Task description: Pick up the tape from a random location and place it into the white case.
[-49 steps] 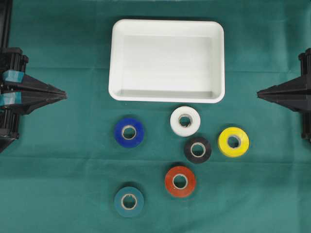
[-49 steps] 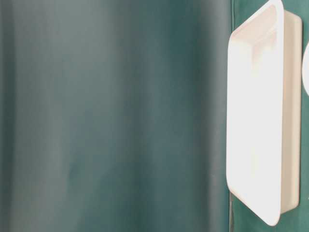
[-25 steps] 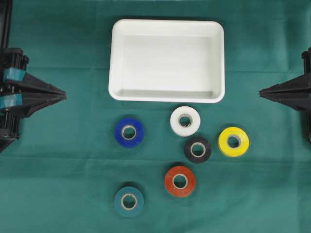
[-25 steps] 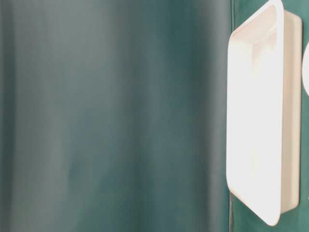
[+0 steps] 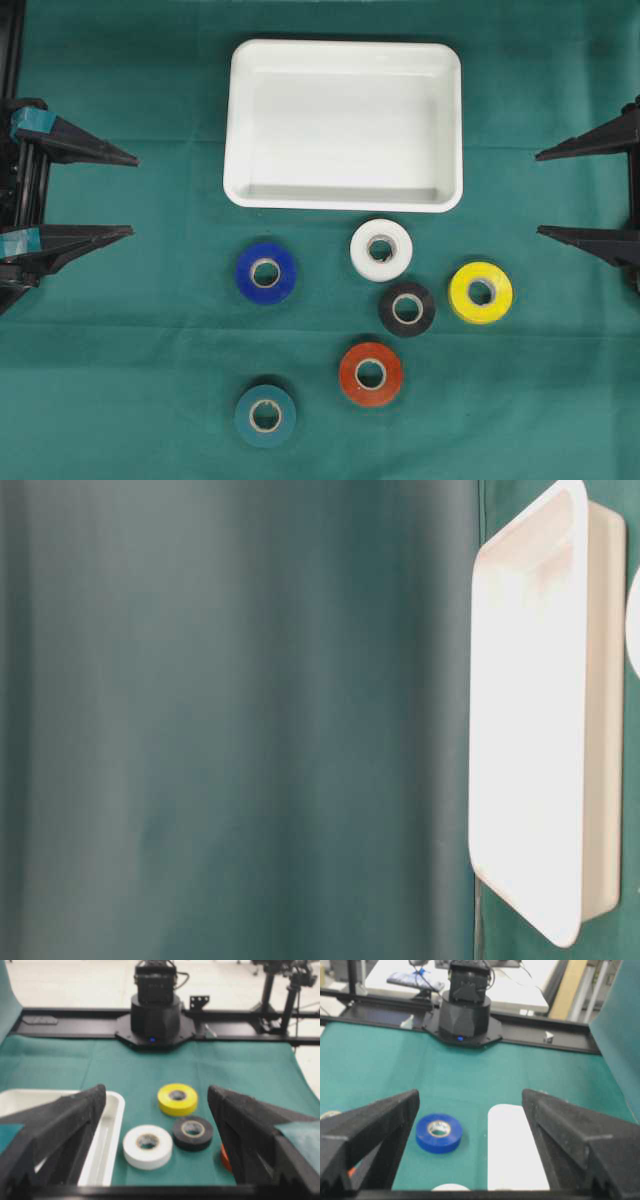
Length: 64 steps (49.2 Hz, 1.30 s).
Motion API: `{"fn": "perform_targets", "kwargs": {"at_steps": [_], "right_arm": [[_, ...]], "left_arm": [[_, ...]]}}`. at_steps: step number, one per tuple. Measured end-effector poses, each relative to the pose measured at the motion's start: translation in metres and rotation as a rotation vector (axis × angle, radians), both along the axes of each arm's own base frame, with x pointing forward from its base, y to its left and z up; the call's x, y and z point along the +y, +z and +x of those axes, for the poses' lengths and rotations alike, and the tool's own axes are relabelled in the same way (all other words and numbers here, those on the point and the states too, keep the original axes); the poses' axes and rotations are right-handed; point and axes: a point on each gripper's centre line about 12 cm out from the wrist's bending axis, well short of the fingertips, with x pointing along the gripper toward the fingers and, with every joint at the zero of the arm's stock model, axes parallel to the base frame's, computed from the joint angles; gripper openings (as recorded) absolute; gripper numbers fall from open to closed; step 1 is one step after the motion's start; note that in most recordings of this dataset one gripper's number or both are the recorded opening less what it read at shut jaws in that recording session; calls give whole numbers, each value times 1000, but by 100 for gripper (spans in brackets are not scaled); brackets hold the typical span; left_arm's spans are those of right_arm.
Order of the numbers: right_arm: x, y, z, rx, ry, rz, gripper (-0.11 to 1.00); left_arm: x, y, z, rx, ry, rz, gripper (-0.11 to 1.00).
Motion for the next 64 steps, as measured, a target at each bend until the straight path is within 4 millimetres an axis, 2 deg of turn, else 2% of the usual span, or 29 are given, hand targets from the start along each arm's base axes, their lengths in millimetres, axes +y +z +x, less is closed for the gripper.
{"fn": "perform_targets", "kwargs": {"at_steps": [22,30,38,64], "right_arm": [[0,0,0,5,0,0,91],[0,0,0,6,0,-1,91],[0,-2,1,14,-2,2,91],[0,-2,3,15,-2,2,91]], "left_arm": [[0,1,0,0,0,-2,100],[0,5,7,0,-1,3,100],[0,5,33,52,2,6,100],[6,11,142,120,20,7,100]]}}
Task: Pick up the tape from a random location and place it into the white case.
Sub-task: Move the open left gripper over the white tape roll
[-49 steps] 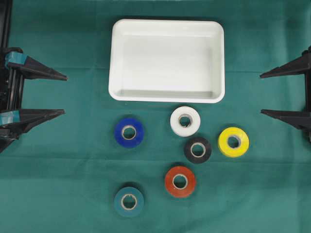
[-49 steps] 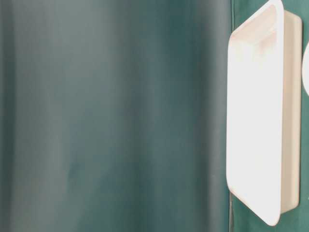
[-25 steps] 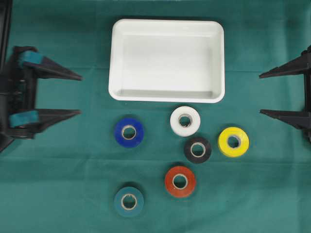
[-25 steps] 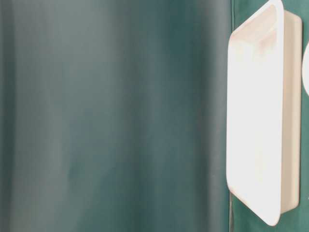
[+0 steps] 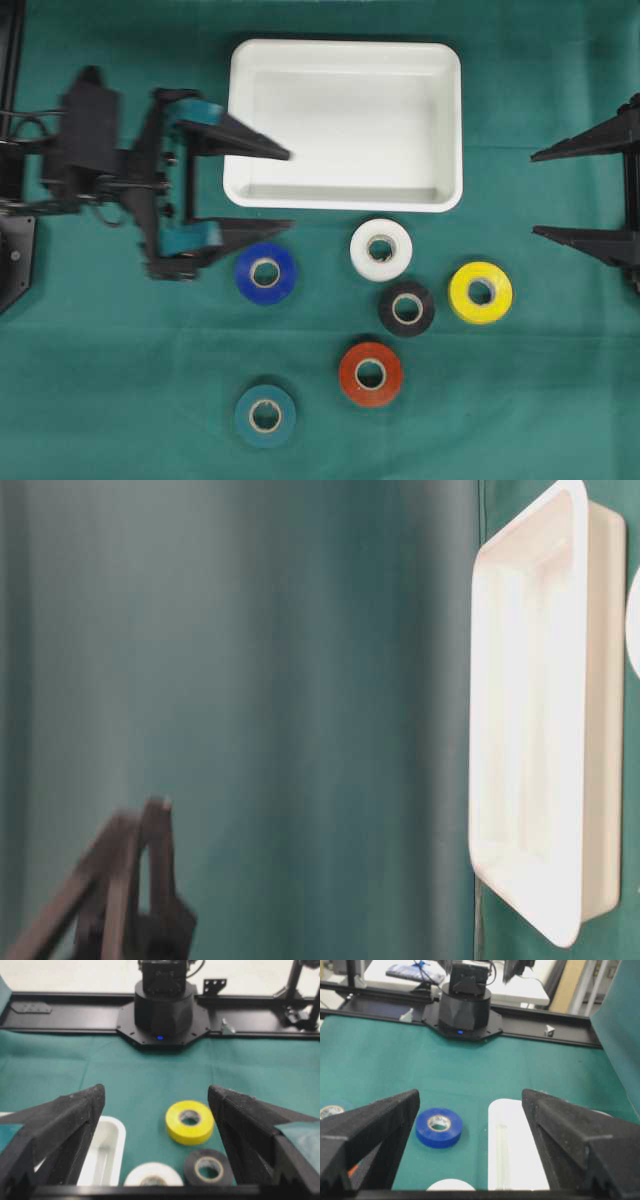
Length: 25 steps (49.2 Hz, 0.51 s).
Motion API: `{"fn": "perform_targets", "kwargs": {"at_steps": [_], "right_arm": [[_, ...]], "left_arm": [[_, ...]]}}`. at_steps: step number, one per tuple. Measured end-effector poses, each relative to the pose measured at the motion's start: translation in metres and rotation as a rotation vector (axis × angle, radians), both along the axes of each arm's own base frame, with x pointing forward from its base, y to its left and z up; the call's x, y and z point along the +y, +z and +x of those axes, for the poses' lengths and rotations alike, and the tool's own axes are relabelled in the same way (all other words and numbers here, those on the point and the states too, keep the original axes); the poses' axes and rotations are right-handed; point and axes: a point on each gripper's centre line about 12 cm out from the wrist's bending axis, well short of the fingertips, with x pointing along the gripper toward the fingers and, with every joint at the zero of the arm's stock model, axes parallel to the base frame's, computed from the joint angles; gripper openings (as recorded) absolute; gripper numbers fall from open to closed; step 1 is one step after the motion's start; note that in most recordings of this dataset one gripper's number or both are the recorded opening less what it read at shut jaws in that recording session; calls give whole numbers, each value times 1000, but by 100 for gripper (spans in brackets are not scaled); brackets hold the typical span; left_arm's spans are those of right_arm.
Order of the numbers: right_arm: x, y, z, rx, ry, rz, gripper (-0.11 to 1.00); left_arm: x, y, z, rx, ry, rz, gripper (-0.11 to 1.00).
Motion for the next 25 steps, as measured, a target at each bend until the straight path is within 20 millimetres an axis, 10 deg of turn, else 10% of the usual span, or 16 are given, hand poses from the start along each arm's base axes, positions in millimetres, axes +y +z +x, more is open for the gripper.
{"fn": "perform_targets", "kwargs": {"at_steps": [25], "right_arm": [[0,-1,2,6,2,-1,91]], "left_arm": [[2,3,81,52,-1,21,100]]}}
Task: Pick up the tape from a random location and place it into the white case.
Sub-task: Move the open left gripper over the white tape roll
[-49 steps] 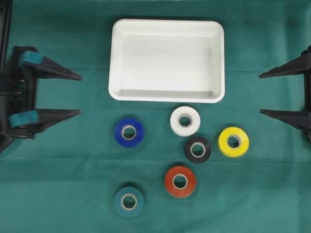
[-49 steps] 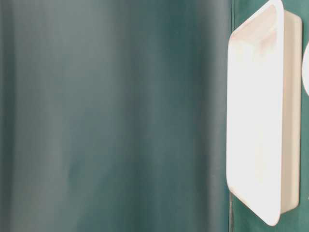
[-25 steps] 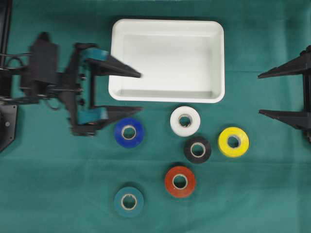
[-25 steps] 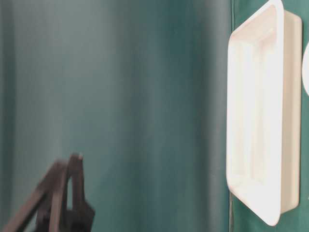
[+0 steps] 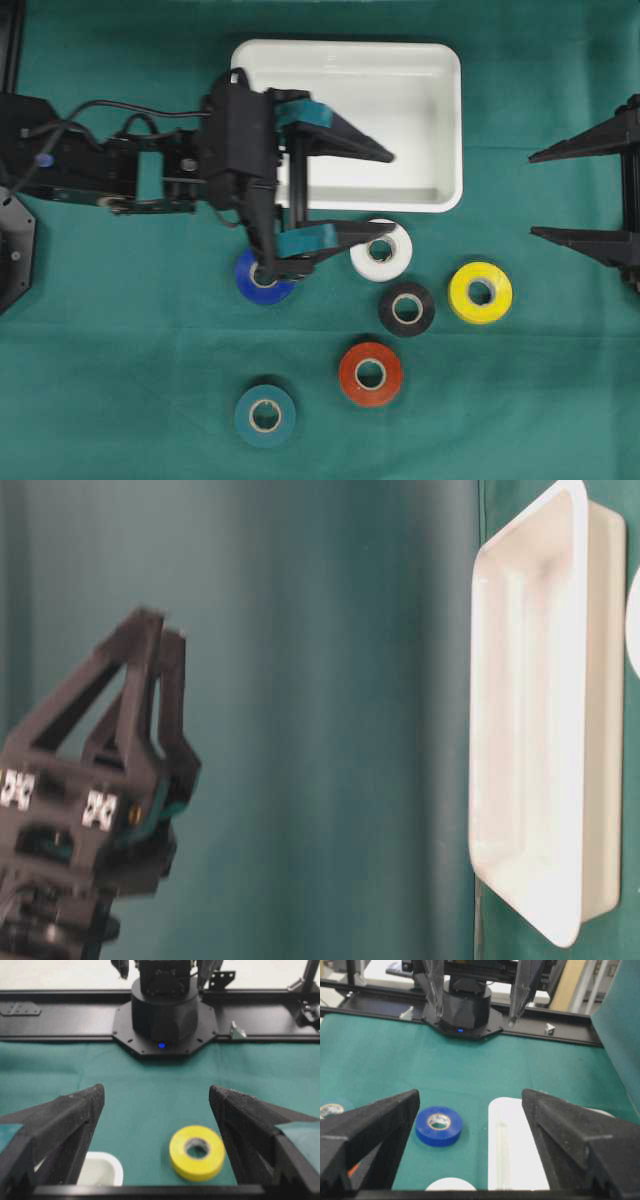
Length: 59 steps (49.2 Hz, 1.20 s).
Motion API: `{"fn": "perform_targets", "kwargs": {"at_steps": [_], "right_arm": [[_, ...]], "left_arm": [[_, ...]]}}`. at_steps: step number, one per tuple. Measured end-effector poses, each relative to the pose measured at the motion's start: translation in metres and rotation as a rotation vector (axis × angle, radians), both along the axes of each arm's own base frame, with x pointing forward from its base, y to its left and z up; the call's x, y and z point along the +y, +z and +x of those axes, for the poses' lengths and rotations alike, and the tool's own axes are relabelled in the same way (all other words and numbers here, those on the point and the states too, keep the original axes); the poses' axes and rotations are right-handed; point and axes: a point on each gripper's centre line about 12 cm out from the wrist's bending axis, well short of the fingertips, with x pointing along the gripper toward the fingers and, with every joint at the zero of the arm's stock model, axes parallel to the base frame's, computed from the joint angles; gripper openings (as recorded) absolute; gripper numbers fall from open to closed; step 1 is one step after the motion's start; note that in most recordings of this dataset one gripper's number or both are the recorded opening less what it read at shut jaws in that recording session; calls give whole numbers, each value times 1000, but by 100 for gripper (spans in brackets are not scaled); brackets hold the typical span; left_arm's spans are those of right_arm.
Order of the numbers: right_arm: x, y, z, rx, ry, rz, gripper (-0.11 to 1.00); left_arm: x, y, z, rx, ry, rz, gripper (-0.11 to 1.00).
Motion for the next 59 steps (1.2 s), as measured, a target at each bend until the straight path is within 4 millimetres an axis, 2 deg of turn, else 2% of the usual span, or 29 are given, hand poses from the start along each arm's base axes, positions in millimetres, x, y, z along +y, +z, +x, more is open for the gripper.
{"fn": "perform_targets", "kwargs": {"at_steps": [11,28,59], "right_arm": [[0,0,0,-2,-1,-2,91],[0,0,0,0,-1,-2,91],[0,-1,0,6,-1,-1,91]], "left_arm": [[0,-4,16,37,-2,2,100],[0,-7,20,98,-1,3,100],[-8,-29,54,623,-29,19,100]]}}
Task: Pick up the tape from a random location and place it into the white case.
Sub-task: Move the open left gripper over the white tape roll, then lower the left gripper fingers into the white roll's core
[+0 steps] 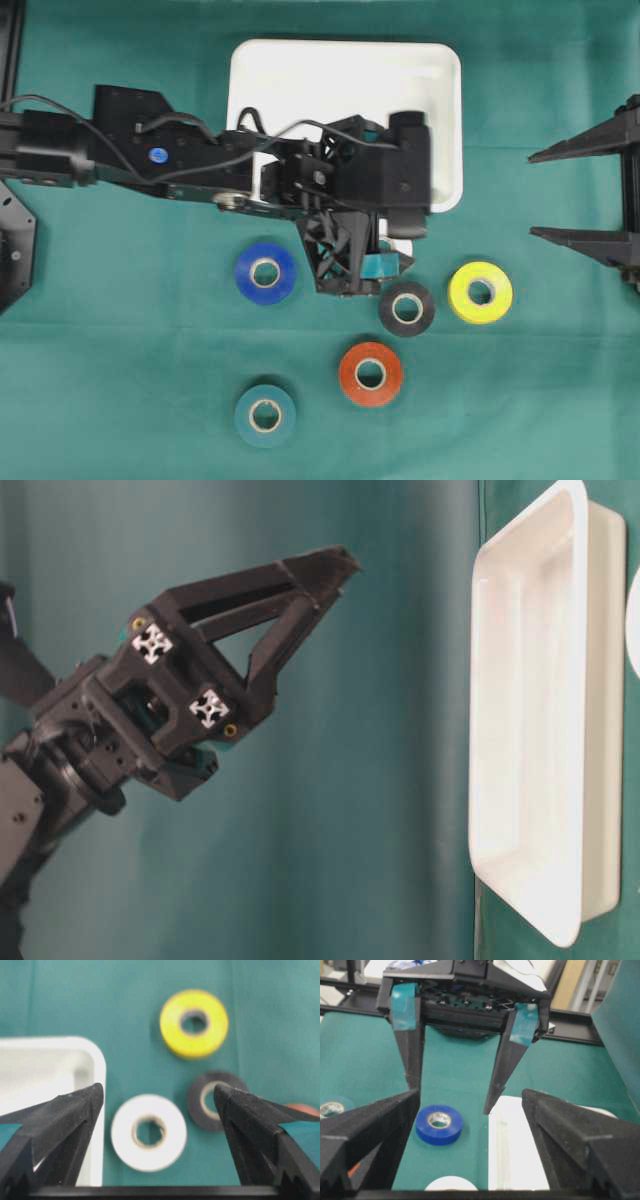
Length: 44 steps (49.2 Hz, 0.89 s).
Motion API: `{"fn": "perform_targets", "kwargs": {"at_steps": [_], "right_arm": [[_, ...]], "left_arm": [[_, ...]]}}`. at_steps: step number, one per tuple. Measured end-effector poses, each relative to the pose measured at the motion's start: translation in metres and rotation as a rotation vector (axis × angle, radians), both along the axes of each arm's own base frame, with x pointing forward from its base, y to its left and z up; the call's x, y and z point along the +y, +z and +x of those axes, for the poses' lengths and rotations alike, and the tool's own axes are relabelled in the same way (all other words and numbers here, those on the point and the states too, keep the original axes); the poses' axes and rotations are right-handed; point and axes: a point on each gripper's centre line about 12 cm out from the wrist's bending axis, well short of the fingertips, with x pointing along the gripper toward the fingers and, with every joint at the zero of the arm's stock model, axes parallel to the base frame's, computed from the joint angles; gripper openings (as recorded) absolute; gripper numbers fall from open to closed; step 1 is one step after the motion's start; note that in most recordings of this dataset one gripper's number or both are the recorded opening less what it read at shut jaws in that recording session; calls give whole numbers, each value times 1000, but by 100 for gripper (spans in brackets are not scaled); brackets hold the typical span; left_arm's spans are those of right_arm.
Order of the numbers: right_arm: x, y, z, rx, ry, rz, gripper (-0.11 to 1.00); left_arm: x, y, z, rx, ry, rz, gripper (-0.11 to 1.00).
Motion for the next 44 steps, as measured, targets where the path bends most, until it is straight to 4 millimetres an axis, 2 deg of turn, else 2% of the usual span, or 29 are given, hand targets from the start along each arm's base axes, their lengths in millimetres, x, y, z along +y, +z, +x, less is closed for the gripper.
{"fn": "perform_targets", "kwargs": {"at_steps": [21,44], "right_arm": [[0,-2,1,11,0,0,91],[0,-3,2,18,0,0,91]], "left_arm": [[-8,-1,8,198,-20,5,100],[-9,-1,11,202,-23,10,100]]}}
